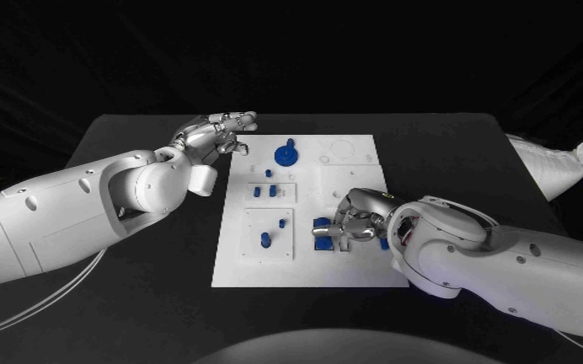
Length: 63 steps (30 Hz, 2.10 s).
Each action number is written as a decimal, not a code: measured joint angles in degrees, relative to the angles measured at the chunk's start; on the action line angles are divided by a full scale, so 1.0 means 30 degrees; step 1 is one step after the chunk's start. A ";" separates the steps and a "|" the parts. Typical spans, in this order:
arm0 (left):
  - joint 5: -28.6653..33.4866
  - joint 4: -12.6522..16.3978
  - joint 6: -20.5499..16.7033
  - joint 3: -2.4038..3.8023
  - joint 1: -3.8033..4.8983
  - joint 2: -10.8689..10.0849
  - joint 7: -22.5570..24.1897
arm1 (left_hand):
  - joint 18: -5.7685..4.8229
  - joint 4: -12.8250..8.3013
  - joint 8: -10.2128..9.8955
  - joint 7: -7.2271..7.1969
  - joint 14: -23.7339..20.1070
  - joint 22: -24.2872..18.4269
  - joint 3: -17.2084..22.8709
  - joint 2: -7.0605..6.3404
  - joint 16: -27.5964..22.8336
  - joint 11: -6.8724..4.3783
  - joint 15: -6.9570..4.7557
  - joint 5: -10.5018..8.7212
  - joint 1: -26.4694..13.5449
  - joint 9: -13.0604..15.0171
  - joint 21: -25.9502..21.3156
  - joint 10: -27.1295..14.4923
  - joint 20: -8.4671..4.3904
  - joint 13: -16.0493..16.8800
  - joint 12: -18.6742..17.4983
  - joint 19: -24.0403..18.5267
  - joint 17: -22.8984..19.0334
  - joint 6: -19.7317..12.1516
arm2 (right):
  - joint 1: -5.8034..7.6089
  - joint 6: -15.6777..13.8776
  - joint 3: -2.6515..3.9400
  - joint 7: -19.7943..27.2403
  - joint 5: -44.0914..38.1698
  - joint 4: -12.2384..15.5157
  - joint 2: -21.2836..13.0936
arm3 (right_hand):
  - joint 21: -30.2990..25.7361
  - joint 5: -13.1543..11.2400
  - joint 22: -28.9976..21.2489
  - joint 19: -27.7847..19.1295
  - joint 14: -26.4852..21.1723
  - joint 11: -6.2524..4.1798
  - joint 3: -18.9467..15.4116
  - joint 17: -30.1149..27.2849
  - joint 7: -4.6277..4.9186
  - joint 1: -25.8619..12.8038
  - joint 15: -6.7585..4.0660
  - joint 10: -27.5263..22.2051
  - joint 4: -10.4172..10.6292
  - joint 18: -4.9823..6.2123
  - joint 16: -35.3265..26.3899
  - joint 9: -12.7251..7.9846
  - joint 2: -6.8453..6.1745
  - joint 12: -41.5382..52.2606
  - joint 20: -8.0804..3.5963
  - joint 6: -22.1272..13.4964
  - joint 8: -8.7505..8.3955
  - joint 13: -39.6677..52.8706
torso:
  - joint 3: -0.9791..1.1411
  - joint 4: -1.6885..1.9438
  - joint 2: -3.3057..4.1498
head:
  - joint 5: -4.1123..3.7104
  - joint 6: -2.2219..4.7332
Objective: Assemble the parts on the task board
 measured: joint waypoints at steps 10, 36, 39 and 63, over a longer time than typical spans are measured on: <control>-0.0006 -0.0008 0.0000 0.0000 0.0000 -0.0010 0.0000 | 0.0000 0.0000 0.0000 0.0000 0.0000 0.0001 0.0000 0.0000 0.0000 0.0000 0.0000 0.0000 0.0000 0.0000 0.0000 0.0000 0.0000 -0.0002 0.0000 0.0000 0.0001 0.0001 | -0.0001 -0.0245 0.0002 0.0013 -0.0661 0.0644 -0.0563 | 0.0001 0.0906 0.0143 0.0000 -0.0001 0.0003 0.0807 -0.0002 0.0000 0.1742 0.0003 -0.0003 -0.0648 0.0002 0.0000 0.0313 -0.0131 -0.0121 0.0001 0.0001 0.0000 0.0081 | 0.0013 0.0002 -0.0013 | -0.0035 0.0020; -0.0012 -0.0024 0.0000 -0.0004 -0.0004 -0.0043 -0.0011 | 0.0001 0.0001 0.0000 0.0000 0.0000 0.0004 0.0001 0.0077 0.0000 0.0001 0.0001 0.0000 -0.0077 0.0000 -0.0069 0.0002 0.0000 -0.0008 0.0081 0.0000 -0.0036 0.0001 | 0.0027 -0.0852 0.0011 0.0335 -0.1119 0.1575 -0.2248 | 0.0002 0.1726 0.0270 0.0000 -0.0001 0.0253 0.1966 0.0002 0.0307 0.3828 0.0088 -0.0231 -0.1656 0.0002 0.0000 0.0474 -0.0853 -0.0298 0.0003 -0.0893 -0.0822 0.0761 | -0.0015 0.0009 -0.0026 | -0.0150 0.0031; -0.0012 -0.0022 0.0000 -0.0004 -0.0004 -0.0045 -0.0014 | 0.0002 0.0001 0.0000 0.0000 0.0000 0.0005 0.0002 0.0077 0.0000 0.0001 0.0000 0.0000 -0.0077 0.0000 -0.0069 0.0002 0.0000 -0.0008 0.0081 0.0000 -0.0036 0.0000 | 0.0329 -0.1163 0.0028 0.0603 -0.0234 0.1732 -0.3212 | 0.0002 0.2709 0.0371 -0.0004 -0.0033 0.0346 0.1845 0.0011 0.0541 0.3462 0.0264 -0.0131 -0.1152 0.0001 0.0078 0.0242 -0.1017 -0.0374 0.0106 -0.1362 -0.1263 0.0069 | -0.0035 0.0016 -0.0031 | -0.0298 0.0066; -0.0014 0.0133 0.0023 -0.0005 -0.0006 -0.0124 -0.0019 | 0.0003 0.0001 0.0076 0.0000 -0.0069 -0.0012 0.0002 0.0176 0.0000 0.0002 -0.0068 0.0000 0.0023 0.0000 -0.0068 0.0002 0.0000 0.0007 0.0186 0.0001 -0.0066 0.0001 | -0.0030 0.0333 -0.0106 0.1080 -0.3102 0.1224 -0.4953 | 0.0387 0.4665 0.0955 0.0032 -0.0032 0.0444 0.1661 0.0006 0.0491 0.4630 0.0400 -0.0088 -0.1236 0.0003 0.0190 -0.0194 -0.0663 0.0007 0.0321 -0.0552 -0.2107 0.0144 | -0.0042 -0.0104 -0.0018 | -0.0873 0.0346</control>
